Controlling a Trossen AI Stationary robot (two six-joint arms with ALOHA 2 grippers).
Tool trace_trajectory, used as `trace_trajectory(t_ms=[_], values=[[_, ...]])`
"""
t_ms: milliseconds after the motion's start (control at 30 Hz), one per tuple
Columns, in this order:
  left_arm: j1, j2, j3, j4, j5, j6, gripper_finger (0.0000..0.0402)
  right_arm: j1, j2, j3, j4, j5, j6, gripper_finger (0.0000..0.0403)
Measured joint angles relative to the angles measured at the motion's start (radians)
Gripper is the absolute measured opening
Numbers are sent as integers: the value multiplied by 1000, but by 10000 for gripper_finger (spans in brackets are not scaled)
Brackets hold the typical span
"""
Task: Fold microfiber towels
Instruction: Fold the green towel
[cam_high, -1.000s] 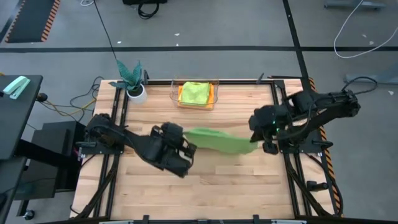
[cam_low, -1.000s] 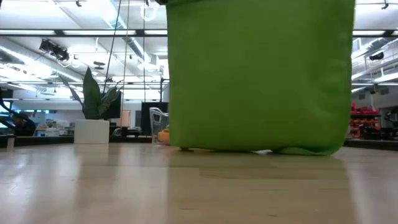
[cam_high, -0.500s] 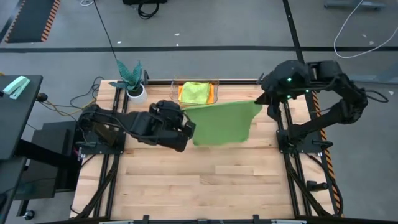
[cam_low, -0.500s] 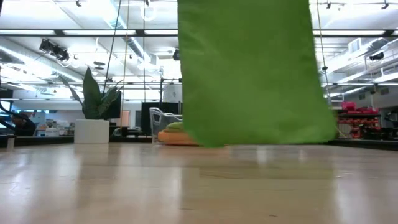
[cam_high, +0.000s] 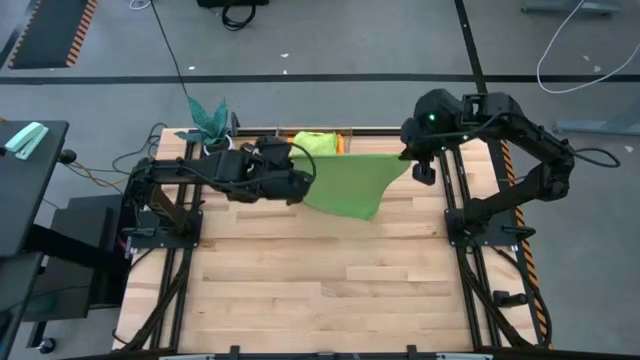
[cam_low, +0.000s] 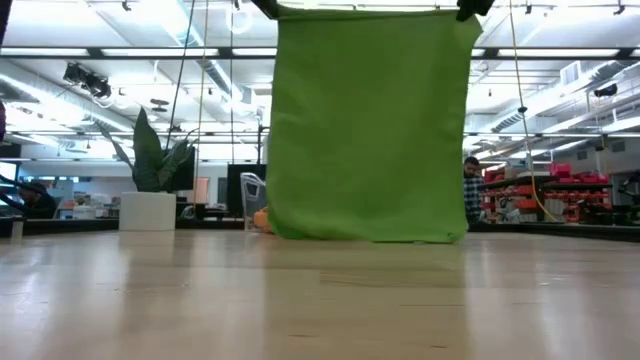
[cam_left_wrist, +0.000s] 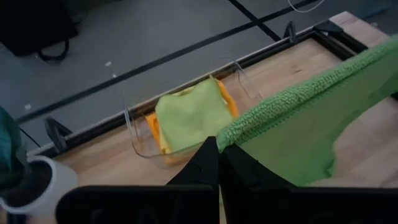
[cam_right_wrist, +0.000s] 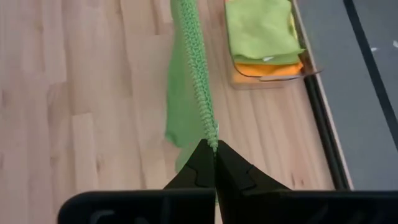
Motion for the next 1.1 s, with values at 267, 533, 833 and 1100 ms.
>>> trace_trajectory(t_ms=[267, 533, 833, 1100], values=[[85, 0, 0, 107, 37, 158, 4, -111, 1, 0, 14, -13, -65, 0], [72, -17, 0, 107, 87, 154, 4, -84, -10, 0, -22, -110, -17, 0], [-114, -15, -59, 12, 139, -126, 4, 168, -11, -21, -18, -154, 142, 0], [-276, -1, -206, 16, 133, -437, 4, 409, -102, -369, 274, -238, 351, 0]])
